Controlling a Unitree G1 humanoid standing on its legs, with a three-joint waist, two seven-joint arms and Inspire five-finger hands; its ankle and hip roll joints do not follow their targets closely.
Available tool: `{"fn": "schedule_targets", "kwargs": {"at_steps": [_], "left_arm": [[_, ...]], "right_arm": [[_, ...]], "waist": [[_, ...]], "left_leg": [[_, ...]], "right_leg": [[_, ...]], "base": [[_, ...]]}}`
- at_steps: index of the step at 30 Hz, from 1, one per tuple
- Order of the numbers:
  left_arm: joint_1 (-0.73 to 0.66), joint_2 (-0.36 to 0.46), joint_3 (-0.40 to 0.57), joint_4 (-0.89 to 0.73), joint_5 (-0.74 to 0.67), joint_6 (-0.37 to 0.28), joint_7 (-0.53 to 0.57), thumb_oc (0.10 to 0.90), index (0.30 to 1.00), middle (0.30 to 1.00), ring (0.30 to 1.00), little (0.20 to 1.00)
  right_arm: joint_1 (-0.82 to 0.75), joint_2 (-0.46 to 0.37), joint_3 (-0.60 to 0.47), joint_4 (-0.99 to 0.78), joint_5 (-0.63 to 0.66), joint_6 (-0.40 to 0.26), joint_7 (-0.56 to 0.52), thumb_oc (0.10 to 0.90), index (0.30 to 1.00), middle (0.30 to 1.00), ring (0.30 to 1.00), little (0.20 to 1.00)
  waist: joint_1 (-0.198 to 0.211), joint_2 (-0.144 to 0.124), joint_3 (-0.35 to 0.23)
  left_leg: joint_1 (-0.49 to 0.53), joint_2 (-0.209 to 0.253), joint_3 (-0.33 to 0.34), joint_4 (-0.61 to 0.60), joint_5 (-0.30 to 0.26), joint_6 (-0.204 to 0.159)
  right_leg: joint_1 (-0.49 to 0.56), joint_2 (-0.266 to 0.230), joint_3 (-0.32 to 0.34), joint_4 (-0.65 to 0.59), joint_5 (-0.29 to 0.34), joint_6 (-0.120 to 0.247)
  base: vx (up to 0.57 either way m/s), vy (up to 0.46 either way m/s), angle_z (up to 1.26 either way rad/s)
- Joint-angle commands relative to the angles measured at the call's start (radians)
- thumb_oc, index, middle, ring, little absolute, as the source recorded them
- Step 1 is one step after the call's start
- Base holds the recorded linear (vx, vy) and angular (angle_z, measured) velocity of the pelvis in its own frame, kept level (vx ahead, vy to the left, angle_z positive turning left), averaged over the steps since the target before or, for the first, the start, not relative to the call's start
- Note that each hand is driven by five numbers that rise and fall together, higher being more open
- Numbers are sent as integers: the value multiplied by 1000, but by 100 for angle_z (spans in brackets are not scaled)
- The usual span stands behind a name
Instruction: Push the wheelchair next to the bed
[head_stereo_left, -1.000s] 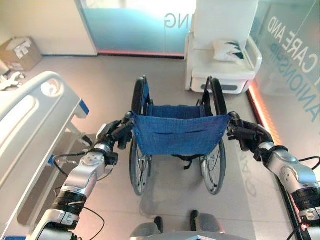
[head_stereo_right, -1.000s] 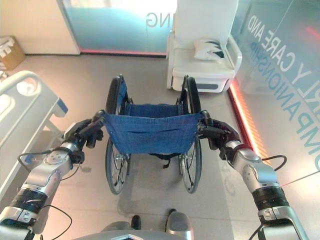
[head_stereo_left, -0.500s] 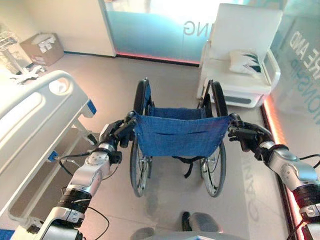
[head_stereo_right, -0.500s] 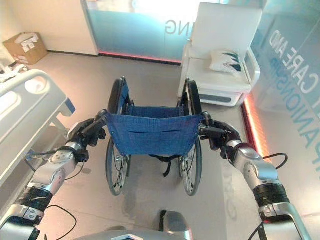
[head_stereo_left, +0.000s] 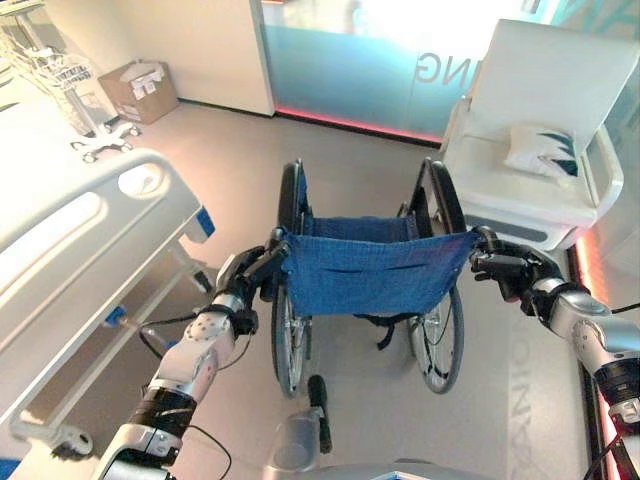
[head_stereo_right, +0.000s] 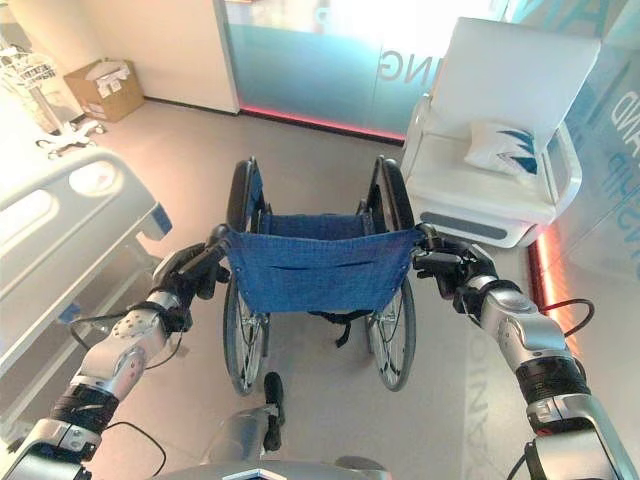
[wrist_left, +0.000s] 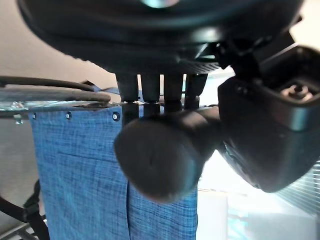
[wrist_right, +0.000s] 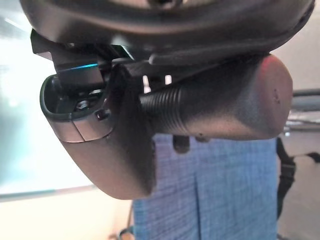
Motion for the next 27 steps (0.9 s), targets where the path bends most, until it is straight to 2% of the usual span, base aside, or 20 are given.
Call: {"fn": "schedule_targets", "kwargs": {"at_steps": [1, 2, 3, 4, 6, 7, 8, 10, 12, 15, 16, 17, 18, 19, 21, 23, 25, 27], "left_arm": [[-72, 9, 46, 33, -1, -64, 16, 400, 300, 300, 300, 300], [-77, 5, 42, 39, 1, -58, 13, 400, 300, 300, 300, 300], [-74, -1, 42, 41, 4, -57, 5, 400, 300, 300, 300, 300], [-70, -3, 41, 39, 8, -56, -1, 400, 300, 300, 300, 300], [-69, -4, 42, 36, 5, -52, -9, 400, 300, 300, 300, 300], [-71, -5, 42, 36, 2, -50, -10, 400, 300, 300, 300, 300], [-76, -10, 38, 38, -3, -46, -9, 400, 300, 300, 300, 300], [-83, -19, 34, 46, -8, -46, -8, 400, 300, 300, 300, 300], [-93, -31, 25, 54, 5, -57, -28, 400, 300, 300, 300, 300], [-92, -30, 16, 40, 6, -62, -34, 400, 300, 300, 300, 300], [-91, -25, 2, 3, 5, -62, -33, 400, 300, 300, 300, 300], [-91, -24, -1, -4, 5, -62, -29, 400, 300, 300, 300, 300], [-96, -23, -12, -12, 7, -58, -36, 400, 300, 300, 300, 300], [-99, -23, -19, -14, 10, -53, -41, 400, 300, 300, 300, 300], [-106, -27, -28, -6, 19, -47, -49, 400, 300, 300, 300, 300], [-107, -35, -31, 5, 29, -48, -55, 400, 300, 300, 300, 300], [-102, -41, -27, 9, 35, -46, -64, 400, 300, 300, 300, 300], [-87, -44, -22, -13, 13, -27, -50, 400, 300, 300, 300, 300]], "right_arm": [[-75, 119, 26, -59, 22, -122, 116, 400, 300, 300, 300, 300], [-66, 128, 18, -52, 12, -122, 115, 400, 300, 300, 300, 300], [-54, 137, 9, -47, 3, -127, 111, 400, 300, 300, 300, 300], [-46, 141, 3, -47, -5, -128, 109, 400, 300, 300, 300, 300], [-36, 142, -8, -50, -9, -125, 102, 400, 300, 300, 300, 300], [-34, 142, -10, -48, -10, -125, 102, 400, 300, 300, 300, 300], [-38, 144, -12, -40, -10, -121, 99, 400, 300, 300, 300, 300], [-55, 145, -9, -22, -12, -117, 97, 400, 300, 300, 300, 300], [-99, 140, -6, 12, -11, -117, 84, 400, 300, 300, 300, 300], [-116, 128, -3, 16, -1, -124, 73, 400, 300, 300, 300, 300], [-127, 113, -5, 16, 14, -143, 60, 400, 300, 300, 300, 300], [-130, 110, -4, 17, 15, -149, 62, 400, 300, 300, 300, 300], [-141, 102, -6, 19, 21, -149, 53, 400, 300, 300, 300, 300], [-149, 101, -7, 25, 19, -148, 49, 400, 300, 300, 300, 300], [-167, 99, -10, 34, 13, -132, 49, 400, 300, 300, 300, 300], [-179, 95, -12, 41, 7, -121, 52, 400, 300, 300, 300, 300], [-186, 85, -15, 50, -1, -114, 68, 400, 300, 300, 300, 300], [-193, 72, -1, 60, -16, -108, 75, 400, 300, 300, 300, 300]], "waist": [[40, -35, -62], [51, -45, -73], [59, -48, -80], [61, -47, -84], [57, -42, -88], [55, -40, -89], [51, -34, -91], [48, -28, -91], [48, -22, -80], [34, -16, -64], [2, -24, -39], [-6, -26, -35], [-32, -41, -18], [-45, -43, -8], [-61, -48, -1], [-68, -46, 4], [-67, -48, -3], [-67, -46, -20]], "left_leg": [[-12, -51, 16, 57, 49, 74], [7, -70, 13, 68, 20, 101], [29, -89, 2, 70, 5, 122], [45, -102, -5, 68, -5, 133], [76, -117, -10, 63, -22, 148], [88, -119, -10, 61, -29, 151], [122, -123, -8, 48, -39, 157], [153, -117, 4, 34, -46, 157], [189, -102, -7, 23, -53, 143], [221, -94, -34, 19, -66, 132], [241, -104, -52, 17, -84, 140], [245, -108, -60, 20, -96, 142], [272, -132, -99, 31, -141, 149], [289, -137, -124, 41, -165, 154], [315, -141, -159, 55, -194, 159], [330, -135, -180, 69, -211, 160], [329, -132, -201, 84, -217, 161], [344, -105, -227, 125, -232, 138]], "right_leg": [[29, -113, -64, 111, -3, 95], [26, -155, -98, 170, 21, 125], [3, -204, -126, 280, 90, 154], [-20, -234, -129, 367, 129, 164], [-66, -262, -126, 505, 179, 174], [-82, -268, -128, 540, 192, 175], [-118, -294, -145, 581, 209, 171], [-141, -315, -177, 546, 197, 160], [-185, -299, -212, 373, 148, 143], [-245, -280, -205, 255, 175, 147], [-365, -273, -160, 134, 304, 176], [-382, -270, -147, 111, 333, 187], [-450, -257, -89, 36, 422, 221], [-476, -248, -63, 7, 444, 227], [-505, -242, -28, -9, 460, 227], [-510, -235, -6, 28, 454, 219], [-485, -234, 5, 47, 418, 212], [-459, -211, 22, 112, 358, 197]], "base": [[352, 188, -15], [350, 235, -23], [440, 316, -29], [334, 265, -30], [276, 218, -4], [332, 223, 26], [354, 161, 26], [317, 47, 11], [292, -140, -21], [151, -141, -11], [181, -228, 2], [328, -318, 26], [394, -253, 49], [441, -287, 50], [376, -247, 69], [261, -199, 84], [239, -246, 113], [329, -351, 125]]}}
